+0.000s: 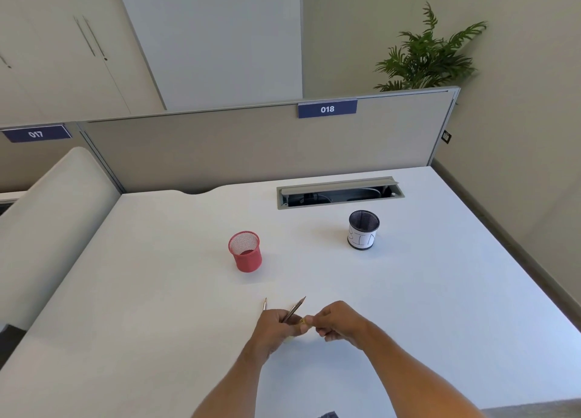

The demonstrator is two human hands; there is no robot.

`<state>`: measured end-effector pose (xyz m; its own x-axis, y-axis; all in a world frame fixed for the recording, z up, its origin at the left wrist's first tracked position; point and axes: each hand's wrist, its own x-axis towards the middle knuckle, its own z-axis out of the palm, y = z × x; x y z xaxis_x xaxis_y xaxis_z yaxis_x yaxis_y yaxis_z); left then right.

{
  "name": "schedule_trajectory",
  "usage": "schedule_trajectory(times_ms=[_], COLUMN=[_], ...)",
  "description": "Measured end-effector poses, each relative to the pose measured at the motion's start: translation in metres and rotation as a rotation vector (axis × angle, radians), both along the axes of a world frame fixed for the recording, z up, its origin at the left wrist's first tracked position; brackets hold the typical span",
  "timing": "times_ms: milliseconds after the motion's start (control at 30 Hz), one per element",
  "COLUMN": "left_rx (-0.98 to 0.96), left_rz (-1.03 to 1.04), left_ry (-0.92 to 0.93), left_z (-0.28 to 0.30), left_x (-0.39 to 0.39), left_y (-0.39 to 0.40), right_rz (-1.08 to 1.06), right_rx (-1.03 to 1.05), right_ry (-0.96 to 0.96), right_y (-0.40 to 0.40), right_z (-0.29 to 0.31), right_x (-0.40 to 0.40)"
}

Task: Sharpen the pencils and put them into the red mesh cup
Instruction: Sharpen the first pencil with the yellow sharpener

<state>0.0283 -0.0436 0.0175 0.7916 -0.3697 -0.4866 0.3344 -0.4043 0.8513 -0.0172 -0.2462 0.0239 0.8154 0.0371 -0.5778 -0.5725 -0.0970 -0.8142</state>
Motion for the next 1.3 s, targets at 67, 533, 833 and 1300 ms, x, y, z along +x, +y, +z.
schedule_trajectory(times_ms=[67,533,833,1300], left_rx=[-0.003,-0.024,-0.015,-0.219], left_rz=[0.008,0.025,0.008,0.288], left_ry=[-0.002,-0.041,-0.038,0.181], left_z=[0.001,0.010,0.012,0.031], left_x=[-0.002,-0.015,-0.018,0.007], left_y=[0.000,-0.007,-0.012,0.005], right_rz=[-0.057,-0.101,-0.246,-0.482], right_rx=[-0.051,-0.243,0.032,-0.217], right_ry=[-0.035,-0.355,-0.321,-0.547], right_y=[0.001,0.030,0.032,-0.014], right_z=[0.001,0.004,0.017,0.033], right_x=[0.001,0.001,-0.001,0.008])
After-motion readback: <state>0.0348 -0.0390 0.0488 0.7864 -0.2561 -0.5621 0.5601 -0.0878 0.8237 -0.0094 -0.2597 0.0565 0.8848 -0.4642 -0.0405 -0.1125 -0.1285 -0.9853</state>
